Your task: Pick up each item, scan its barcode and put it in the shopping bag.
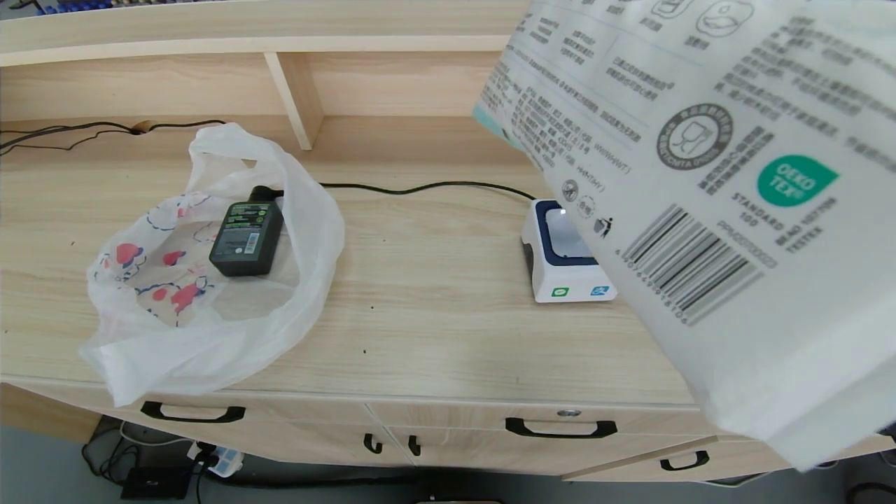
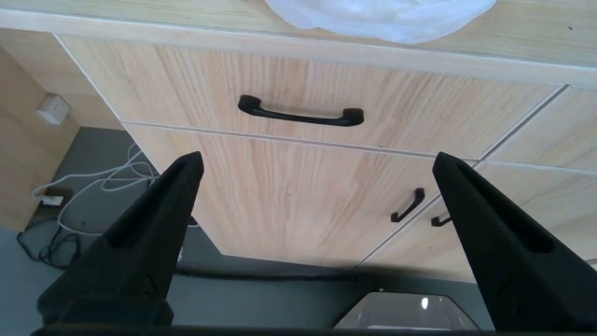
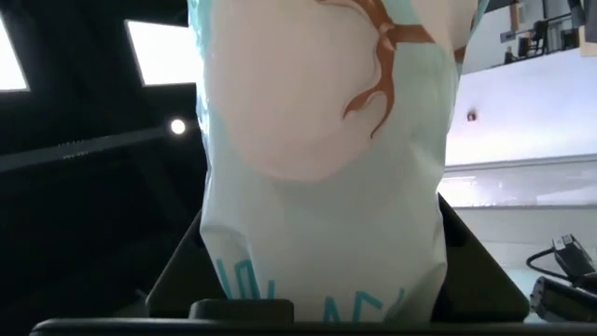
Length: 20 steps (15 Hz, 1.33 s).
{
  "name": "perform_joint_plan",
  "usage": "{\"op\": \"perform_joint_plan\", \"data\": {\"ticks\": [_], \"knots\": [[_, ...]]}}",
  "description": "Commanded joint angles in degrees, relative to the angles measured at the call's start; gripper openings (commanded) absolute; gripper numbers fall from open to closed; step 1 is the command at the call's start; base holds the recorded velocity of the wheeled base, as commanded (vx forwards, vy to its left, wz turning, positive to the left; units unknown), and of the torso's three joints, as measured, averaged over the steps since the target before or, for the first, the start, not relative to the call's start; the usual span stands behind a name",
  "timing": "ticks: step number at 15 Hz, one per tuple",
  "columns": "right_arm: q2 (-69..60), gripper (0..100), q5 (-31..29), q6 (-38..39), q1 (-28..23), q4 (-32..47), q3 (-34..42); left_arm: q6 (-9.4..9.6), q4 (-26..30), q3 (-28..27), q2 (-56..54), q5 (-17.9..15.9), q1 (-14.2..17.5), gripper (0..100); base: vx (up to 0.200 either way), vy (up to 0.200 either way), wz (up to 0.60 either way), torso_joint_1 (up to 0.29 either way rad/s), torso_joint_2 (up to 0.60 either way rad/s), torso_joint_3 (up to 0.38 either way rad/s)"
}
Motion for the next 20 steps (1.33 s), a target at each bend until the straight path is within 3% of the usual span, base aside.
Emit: {"op": "perform_joint_plan", "data": {"ticks": [1, 3, 4, 6, 8, 9, 10, 11, 12, 13, 14, 15, 16, 20], "knots": [[0.18, 0, 2.38, -12.10, -0.85, -0.03, -0.98, -0.02, -0.04, 0.00, -0.02, 0.01, 0.00, 100, 0.000, 0.000, 0.00, 0.000, 0.00, 0.000], [0.70, 0, 11.61, -30.12, -7.18, -0.03, -2.30, -0.02, -0.04, 0.00, -0.02, 0.01, 0.00, 100, 0.000, 0.000, 0.00, 0.000, 0.00, 0.000], [0.53, 0, 16.18, -36.53, -12.72, 1.28, -4.50, 0.06, -0.04, 0.00, -0.02, 0.01, 0.00, 100, 0.000, 0.000, 0.00, 0.000, 0.00, 0.000], [-1.58, 0, 17.94, -44.88, -17.46, 11.04, -8.36, -0.02, -0.04, 0.00, -0.02, 0.01, 0.00, 100, 0.000, 0.000, 0.00, 0.000, 0.00, 0.000], [-4.04, 0, 23.91, -63.78, -23.88, 28.97, -16.01, -0.02, -0.04, 0.00, -0.02, 0.01, 0.00, 100, 0.000, 0.000, 0.00, 0.000, 0.00, 0.000], [-3.60, 0, 23.65, -74.85, -24.76, 35.83, -19.96, 0.06, -0.04, 0.00, -0.02, 0.01, 0.00, 100, 0.000, 0.000, 0.00, 0.000, 0.00, 0.000], [-3.78, 0, 21.10, -89.71, -25.55, 46.28, -23.48, -0.02, -0.04, 0.00, -0.02, 0.01, 0.00, 100, 0.000, 0.000, 0.00, 0.000, 0.00, 0.000], [-3.96, 0, 15.21, -99.64, -25.72, 53.32, -25.76, -0.02, -0.04, 0.00, -0.02, 0.01, 0.00, 100, 0.000, 0.000, 0.00, 0.000, 0.00, 0.000], [-4.04, 0, 6.86, -109.57, -25.02, 60.96, -28.93, 0.06, -0.04, 0.00, -0.02, 0.01, 0.00, 100, 0.000, 0.000, 0.00, 0.000, 0.00, 0.000], [-3.96, 0, -1.05, -114.49, -23.79, 62.81, -29.72, -0.02, -0.04, 0.00, -0.02, 0.01, 0.00, 100, 0.000, 0.000, 0.00, 0.000, 0.00, 0.000], [-3.43, 0, -11.24, -117.83, -21.68, 62.90, -30.25, 0.06, -0.04, 0.00, -0.02, 0.01, 0.00, 100, 0.000, 0.000, 0.00, 0.000, 0.00, 0.000], [-3.08, 0, -16.34, -118.09, -20.71, 62.72, -30.07, -0.02, -0.04, 0.00, -0.02, 0.01, 0.00, 100, 0.000, 0.000, 0.00, 0.000, 0.00, 0.000], [-2.11, 0, -19.24, -119.50, -18.52, 62.98, -29.90, 0.06, -0.04, 0.00, -0.02, 0.01, 0.00, 100, 0.000, 0.000, 0.00, 0.000, 0.00, 0.000], [5.80, 0, -21.70, -120.73, -13.16, 62.63, -33.06, -0.02, -0.04, 0.00, -0.02, 0.01, 0.00, 100, 0.000, 0.000, 0.00, 0.000, 0.00, 0.000]]}}
